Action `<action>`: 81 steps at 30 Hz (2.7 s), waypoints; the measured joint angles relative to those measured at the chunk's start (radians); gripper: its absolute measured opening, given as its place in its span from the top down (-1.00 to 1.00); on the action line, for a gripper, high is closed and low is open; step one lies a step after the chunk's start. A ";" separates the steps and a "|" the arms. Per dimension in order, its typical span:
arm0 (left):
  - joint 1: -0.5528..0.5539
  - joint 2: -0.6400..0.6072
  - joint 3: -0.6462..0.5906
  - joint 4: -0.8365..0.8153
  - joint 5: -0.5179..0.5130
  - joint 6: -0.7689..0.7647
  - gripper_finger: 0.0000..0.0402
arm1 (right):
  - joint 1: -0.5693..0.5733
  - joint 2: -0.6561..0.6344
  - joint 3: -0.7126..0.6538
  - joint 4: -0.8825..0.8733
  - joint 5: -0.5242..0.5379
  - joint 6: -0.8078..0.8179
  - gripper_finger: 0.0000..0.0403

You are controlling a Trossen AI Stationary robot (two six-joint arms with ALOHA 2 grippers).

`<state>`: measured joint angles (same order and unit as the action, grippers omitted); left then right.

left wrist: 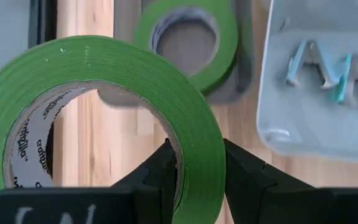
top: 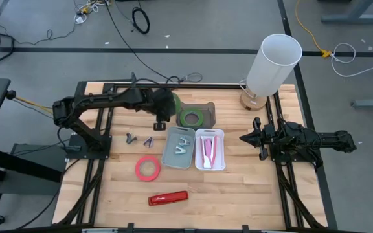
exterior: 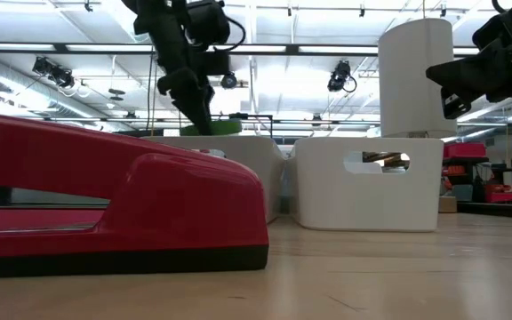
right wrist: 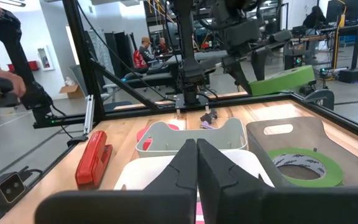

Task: Pick and place Stapler, Stapler remover, tape
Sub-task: Put the green tape in the black bin

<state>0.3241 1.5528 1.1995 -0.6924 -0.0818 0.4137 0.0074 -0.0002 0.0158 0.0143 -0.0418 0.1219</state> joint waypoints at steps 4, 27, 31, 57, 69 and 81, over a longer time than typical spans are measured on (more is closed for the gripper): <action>-0.019 0.000 0.000 0.061 0.028 -0.002 0.44 | 0.000 0.000 0.000 0.000 0.000 0.000 0.98; -0.026 0.015 -0.001 0.447 0.237 -0.012 0.44 | 0.000 0.000 0.000 0.000 0.000 0.000 0.98; -0.022 0.042 -0.001 0.452 0.237 -0.025 0.44 | 0.000 0.000 0.000 0.000 0.002 0.000 0.98; 0.000 0.177 -0.001 0.501 0.290 -0.070 0.44 | 0.000 0.000 0.000 0.000 -0.001 0.000 0.98; 0.000 0.177 -0.001 0.502 0.289 -0.071 0.44 | 0.000 0.000 0.000 0.000 0.000 0.000 0.98; 0.000 0.177 -0.001 0.501 0.277 -0.070 0.44 | 0.000 0.000 0.000 0.000 0.000 0.000 0.98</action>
<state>0.3244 1.7294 1.1988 -0.1913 0.1955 0.3435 0.0073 -0.0002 0.0158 0.0143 -0.0422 0.1219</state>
